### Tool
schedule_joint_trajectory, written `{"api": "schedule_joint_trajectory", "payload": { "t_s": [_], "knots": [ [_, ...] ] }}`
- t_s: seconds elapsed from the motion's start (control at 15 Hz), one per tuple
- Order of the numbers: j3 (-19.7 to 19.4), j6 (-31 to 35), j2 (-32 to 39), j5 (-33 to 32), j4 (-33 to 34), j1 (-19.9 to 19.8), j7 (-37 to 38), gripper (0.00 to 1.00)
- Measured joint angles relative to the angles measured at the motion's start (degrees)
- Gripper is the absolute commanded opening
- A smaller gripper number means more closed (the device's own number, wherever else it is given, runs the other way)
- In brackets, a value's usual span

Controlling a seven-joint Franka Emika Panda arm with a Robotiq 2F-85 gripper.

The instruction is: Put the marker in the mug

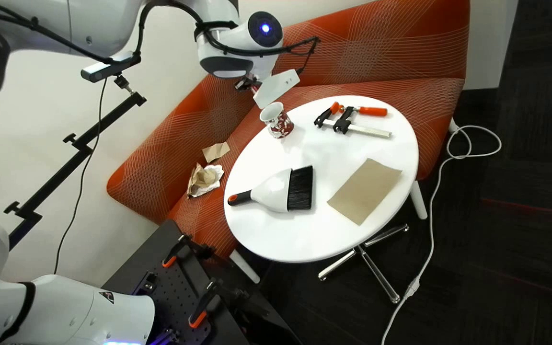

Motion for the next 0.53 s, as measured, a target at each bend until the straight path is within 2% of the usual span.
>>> {"api": "schedule_joint_trajectory", "payload": {
  "t_s": [0.53],
  "knots": [
    [-0.3,-0.6,6.6,-0.1,6.1,0.7,0.2,0.05]
  ]
}}
